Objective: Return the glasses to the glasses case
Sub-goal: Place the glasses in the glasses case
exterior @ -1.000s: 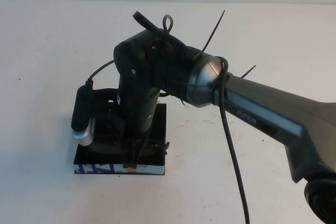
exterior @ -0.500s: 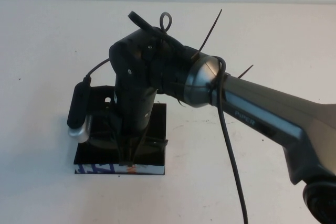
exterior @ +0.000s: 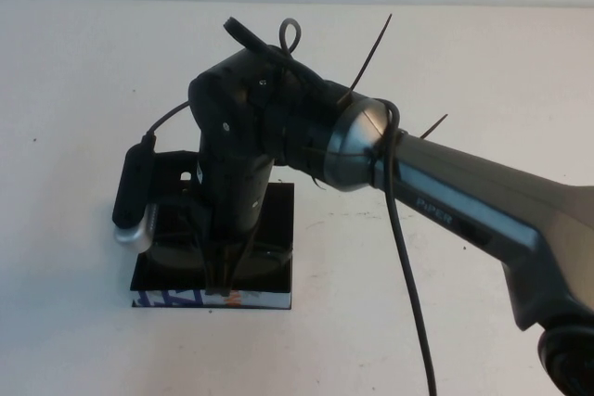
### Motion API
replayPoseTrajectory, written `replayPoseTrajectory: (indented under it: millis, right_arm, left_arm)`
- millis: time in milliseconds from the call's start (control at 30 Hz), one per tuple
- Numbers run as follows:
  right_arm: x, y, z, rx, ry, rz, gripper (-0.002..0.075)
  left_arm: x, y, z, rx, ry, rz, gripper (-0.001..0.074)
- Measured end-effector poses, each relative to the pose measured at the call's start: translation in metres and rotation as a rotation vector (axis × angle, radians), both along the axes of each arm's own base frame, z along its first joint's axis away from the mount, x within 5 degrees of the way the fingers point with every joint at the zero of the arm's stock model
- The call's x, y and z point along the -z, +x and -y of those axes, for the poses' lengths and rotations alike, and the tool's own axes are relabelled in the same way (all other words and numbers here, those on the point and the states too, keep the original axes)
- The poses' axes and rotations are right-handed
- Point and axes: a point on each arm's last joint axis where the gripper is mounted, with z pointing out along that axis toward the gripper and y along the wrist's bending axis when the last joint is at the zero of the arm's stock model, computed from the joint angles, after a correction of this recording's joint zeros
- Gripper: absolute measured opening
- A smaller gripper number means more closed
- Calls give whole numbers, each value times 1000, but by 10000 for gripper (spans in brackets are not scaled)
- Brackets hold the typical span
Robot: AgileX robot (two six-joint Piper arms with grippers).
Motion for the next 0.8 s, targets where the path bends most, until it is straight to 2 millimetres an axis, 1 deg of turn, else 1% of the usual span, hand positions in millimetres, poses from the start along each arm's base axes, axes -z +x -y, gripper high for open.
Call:
replayPoseTrajectory:
  millis: [200, 533, 800]
  right_arm:
    - [11, 2, -2, 0, -18, -14, 9]
    - [23, 4, -5, 0, -38, -30, 9]
    - [30, 5, -7, 1, -39, -33, 8]
  left_arm:
    - [0, 0, 0, 0, 0, 0, -4]
    - [0, 0, 0, 0, 0, 0, -4]
    - [0, 0, 0, 0, 0, 0, -4]
